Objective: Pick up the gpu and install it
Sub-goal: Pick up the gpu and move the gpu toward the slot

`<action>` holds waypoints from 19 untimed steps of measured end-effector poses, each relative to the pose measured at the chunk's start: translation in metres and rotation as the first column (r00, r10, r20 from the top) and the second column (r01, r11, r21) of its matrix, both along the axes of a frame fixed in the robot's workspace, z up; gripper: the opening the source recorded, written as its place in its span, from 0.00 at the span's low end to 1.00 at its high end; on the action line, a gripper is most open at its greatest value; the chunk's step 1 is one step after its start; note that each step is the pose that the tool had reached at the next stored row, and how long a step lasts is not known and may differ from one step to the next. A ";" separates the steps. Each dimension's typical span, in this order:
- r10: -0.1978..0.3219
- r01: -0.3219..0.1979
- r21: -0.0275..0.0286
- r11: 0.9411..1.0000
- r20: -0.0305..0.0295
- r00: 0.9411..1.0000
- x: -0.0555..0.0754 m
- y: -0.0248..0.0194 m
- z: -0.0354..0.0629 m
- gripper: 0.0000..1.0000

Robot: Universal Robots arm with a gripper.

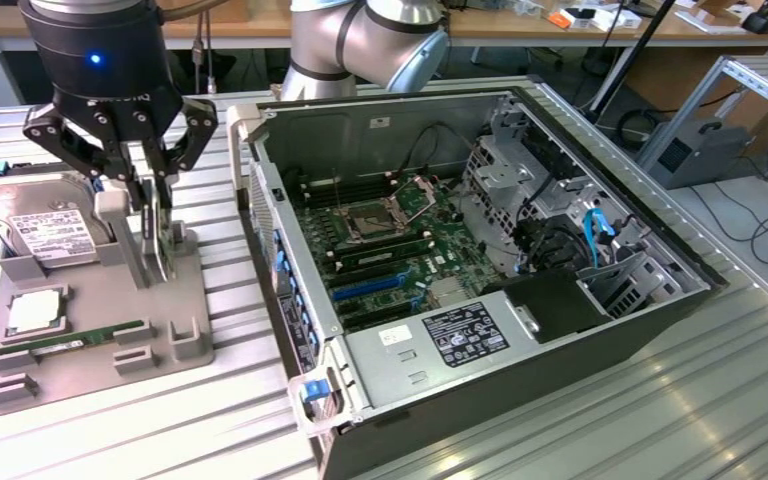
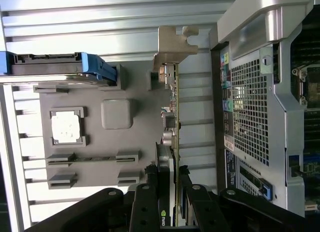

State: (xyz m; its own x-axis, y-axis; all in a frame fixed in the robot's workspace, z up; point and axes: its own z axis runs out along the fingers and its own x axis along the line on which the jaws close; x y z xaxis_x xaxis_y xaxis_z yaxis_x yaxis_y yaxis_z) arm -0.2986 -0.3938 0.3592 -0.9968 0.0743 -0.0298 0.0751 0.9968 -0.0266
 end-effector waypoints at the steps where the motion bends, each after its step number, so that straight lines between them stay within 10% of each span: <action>1: 0.000 0.000 0.000 1.000 0.000 1.000 0.000 0.0000 0.0003 0.27; 19: 0.000 0.000 0.002 1.000 0.000 1.000 0.000 -0.0001 0.0090 0.27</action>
